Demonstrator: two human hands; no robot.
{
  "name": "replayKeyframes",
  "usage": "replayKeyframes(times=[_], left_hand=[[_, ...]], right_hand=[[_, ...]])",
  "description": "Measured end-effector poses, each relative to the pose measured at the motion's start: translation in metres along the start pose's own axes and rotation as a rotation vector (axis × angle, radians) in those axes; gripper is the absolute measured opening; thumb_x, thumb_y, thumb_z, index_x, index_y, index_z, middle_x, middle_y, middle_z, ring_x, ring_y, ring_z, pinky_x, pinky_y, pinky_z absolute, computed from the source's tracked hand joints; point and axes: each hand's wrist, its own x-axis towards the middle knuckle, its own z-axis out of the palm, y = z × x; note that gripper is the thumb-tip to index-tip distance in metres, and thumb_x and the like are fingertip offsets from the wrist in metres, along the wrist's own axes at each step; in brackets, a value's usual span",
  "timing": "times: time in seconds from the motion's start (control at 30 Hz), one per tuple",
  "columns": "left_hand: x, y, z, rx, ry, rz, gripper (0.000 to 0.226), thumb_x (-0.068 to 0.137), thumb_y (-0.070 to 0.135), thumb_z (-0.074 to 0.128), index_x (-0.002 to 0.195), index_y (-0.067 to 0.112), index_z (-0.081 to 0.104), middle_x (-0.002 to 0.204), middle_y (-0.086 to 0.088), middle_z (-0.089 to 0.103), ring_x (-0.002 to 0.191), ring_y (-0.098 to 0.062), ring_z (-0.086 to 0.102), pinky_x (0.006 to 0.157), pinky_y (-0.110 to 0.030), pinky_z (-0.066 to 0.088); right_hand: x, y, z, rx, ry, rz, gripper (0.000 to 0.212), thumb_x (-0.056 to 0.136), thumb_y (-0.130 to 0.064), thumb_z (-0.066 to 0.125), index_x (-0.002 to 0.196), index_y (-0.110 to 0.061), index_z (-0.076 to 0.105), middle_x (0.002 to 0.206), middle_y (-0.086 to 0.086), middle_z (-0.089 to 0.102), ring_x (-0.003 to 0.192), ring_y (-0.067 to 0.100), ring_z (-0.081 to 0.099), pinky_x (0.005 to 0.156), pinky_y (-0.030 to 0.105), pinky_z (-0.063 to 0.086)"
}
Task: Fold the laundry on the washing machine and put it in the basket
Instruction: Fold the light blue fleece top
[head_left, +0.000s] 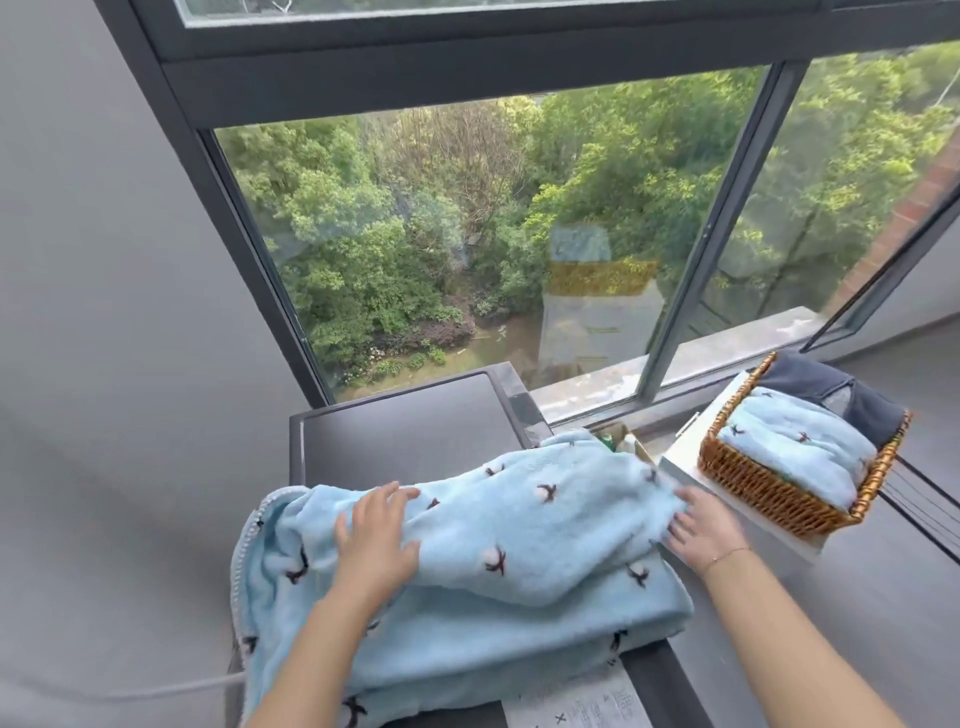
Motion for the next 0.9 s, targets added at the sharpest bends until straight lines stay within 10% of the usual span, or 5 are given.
replayKeyframes(times=[0.17,0.4,0.53,0.77,0.9], left_hand=[[0.006,0.063,0.042,-0.033,0.046,0.146,0.079,0.069,0.066,-0.002,0.142,0.050,0.023,0.149,0.029,0.001,0.145,0.001,-0.006,0.113,-0.038,-0.018],[0.006,0.050,0.096,0.074,0.005,0.107,0.061,0.085,0.054,0.038,0.142,0.033,0.039,0.147,-0.003,0.046,0.137,-0.014,0.032,0.113,-0.046,0.014],[0.008,0.055,0.091,0.075,-0.005,0.128,0.062,0.083,0.054,0.040,0.141,0.033,0.042,0.146,-0.003,0.047,0.136,-0.014,0.033,0.113,-0.045,0.013],[0.013,0.056,0.089,0.045,0.080,0.039,0.052,0.084,0.058,0.030,0.124,0.037,0.054,0.141,0.009,0.051,0.133,-0.008,0.035,0.112,-0.036,0.005],[0.044,0.081,0.063,-0.150,0.144,-0.086,0.016,0.096,0.039,0.044,0.093,0.027,0.053,0.113,0.007,0.058,0.116,-0.019,0.051,0.101,-0.037,0.030]], right_hand=[[0.012,0.043,0.005,-0.751,0.115,-0.552,0.038,0.091,-0.013,0.053,0.128,-0.005,0.055,0.140,0.012,0.045,0.126,0.026,0.044,0.107,0.037,0.035],[0.041,0.092,0.023,-1.637,-0.202,-0.876,0.071,0.083,-0.057,0.006,0.151,-0.036,0.005,0.157,-0.012,-0.010,0.141,0.001,-0.018,0.116,0.034,-0.001],[0.040,0.101,0.028,-1.669,-0.061,-0.912,0.063,0.086,-0.045,0.035,0.146,-0.025,0.034,0.152,0.002,0.035,0.139,0.023,0.024,0.106,0.045,0.021],[0.036,0.088,0.018,-1.472,-0.276,-0.841,0.055,0.094,-0.048,0.018,0.148,-0.039,0.010,0.154,-0.020,-0.005,0.143,0.007,-0.007,0.117,0.030,0.004],[0.039,0.034,0.006,-0.993,-0.391,-0.569,0.026,0.098,-0.013,0.046,0.114,-0.022,0.065,0.129,-0.012,0.056,0.121,0.000,0.047,0.100,0.010,0.033]])
